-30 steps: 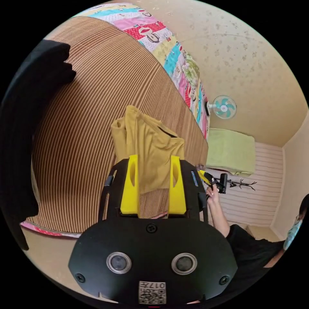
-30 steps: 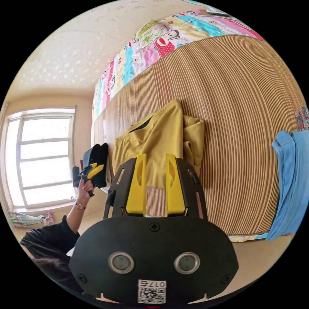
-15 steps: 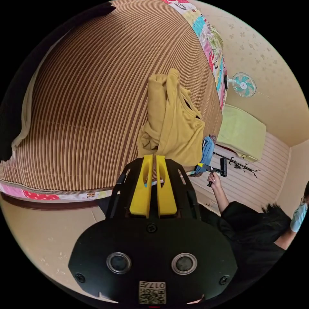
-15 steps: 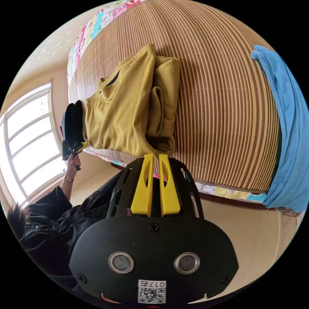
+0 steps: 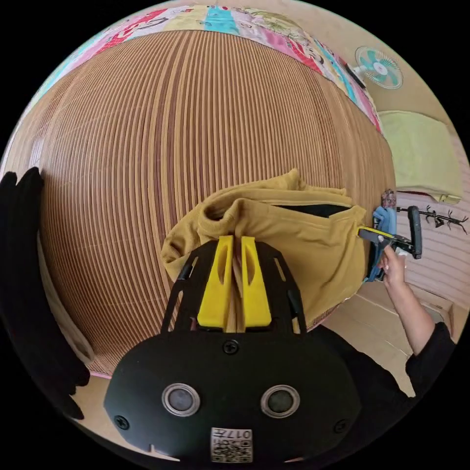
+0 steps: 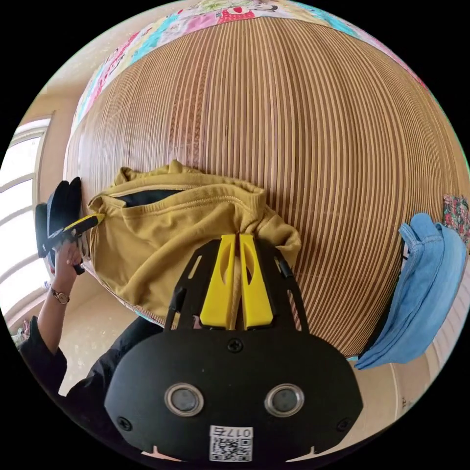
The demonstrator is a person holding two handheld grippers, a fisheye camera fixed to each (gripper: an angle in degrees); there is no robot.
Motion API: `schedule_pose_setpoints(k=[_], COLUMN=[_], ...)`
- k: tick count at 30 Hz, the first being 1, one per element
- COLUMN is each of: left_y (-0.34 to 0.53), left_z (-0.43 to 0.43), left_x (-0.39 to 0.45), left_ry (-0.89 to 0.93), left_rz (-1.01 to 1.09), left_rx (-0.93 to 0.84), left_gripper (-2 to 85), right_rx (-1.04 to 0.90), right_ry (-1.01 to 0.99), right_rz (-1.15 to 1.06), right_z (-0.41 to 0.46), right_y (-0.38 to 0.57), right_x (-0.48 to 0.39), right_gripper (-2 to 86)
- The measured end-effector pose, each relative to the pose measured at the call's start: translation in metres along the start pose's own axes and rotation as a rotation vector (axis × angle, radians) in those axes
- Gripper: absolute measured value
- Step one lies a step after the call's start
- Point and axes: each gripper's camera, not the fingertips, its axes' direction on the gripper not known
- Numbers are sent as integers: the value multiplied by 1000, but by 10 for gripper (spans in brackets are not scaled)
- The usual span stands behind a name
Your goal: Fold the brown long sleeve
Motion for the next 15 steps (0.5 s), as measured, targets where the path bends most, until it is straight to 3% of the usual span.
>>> schedule_pose_setpoints(k=[3, 5, 7, 9, 12, 15], left_y=[21, 31, 28, 28, 54, 101], left_z=[-55, -67, -54, -23, -21, -19], left_x=[-37, -65, -90, -125, -149, -156], left_ry=[344, 451, 423, 402, 538, 475], left_rz=[-37, -130, -202, -351, -344, -369], left_rx=[264, 352, 320, 231, 311, 298], left_gripper=[18, 23, 41, 85, 125, 170], right_rx=[118, 147, 151, 206, 322, 334], right_ry=[-18, -29, 39, -22, -107, -68], right_rz=[59, 40, 93, 104, 51, -81], right_z=[-21, -19, -15, -24, -46, -46], right_y=[24, 44, 62, 86, 120, 136], right_x=[6, 5, 4, -7, -48, -114], right_gripper=[15, 10, 7, 5, 5, 4])
